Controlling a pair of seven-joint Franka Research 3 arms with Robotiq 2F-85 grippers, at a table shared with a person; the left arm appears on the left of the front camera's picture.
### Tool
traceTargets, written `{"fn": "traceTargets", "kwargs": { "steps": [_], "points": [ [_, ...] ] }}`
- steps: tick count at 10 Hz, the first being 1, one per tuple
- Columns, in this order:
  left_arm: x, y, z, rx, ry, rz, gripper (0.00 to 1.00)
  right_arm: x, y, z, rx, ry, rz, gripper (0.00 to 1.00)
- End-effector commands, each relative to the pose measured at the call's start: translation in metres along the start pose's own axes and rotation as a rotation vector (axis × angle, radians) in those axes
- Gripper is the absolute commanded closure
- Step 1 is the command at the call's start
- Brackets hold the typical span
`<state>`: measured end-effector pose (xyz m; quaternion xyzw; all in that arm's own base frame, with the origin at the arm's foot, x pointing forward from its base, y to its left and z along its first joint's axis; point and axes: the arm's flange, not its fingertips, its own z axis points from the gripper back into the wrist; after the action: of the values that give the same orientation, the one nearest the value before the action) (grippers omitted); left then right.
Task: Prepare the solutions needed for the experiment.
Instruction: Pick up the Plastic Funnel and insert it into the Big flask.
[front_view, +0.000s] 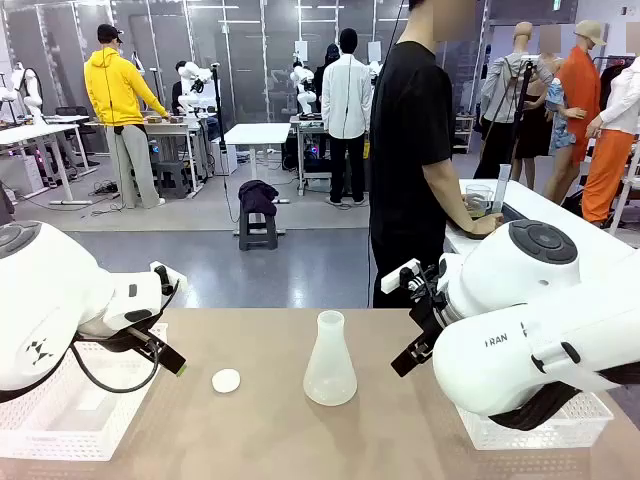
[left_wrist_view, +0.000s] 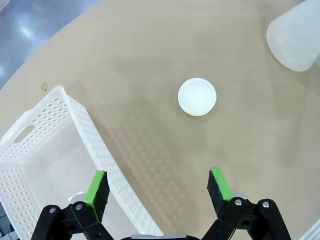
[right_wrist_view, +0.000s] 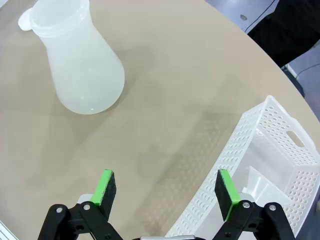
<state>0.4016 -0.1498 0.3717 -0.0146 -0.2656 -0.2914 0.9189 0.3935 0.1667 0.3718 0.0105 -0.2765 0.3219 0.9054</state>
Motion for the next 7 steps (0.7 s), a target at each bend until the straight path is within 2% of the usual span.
{"fn": "traceTargets", "kwargs": {
  "steps": [1, 7],
  "points": [
    [0.0, -0.0001, 0.0, 0.0, 0.0, 0.0, 0.0, 0.0, 0.0, 0.0, 0.0, 0.0, 0.0, 0.0],
    [0.0, -0.0001, 0.0, 0.0, 0.0, 0.0, 0.0, 0.0, 0.0, 0.0, 0.0, 0.0, 0.0, 0.0]
  ]
}}
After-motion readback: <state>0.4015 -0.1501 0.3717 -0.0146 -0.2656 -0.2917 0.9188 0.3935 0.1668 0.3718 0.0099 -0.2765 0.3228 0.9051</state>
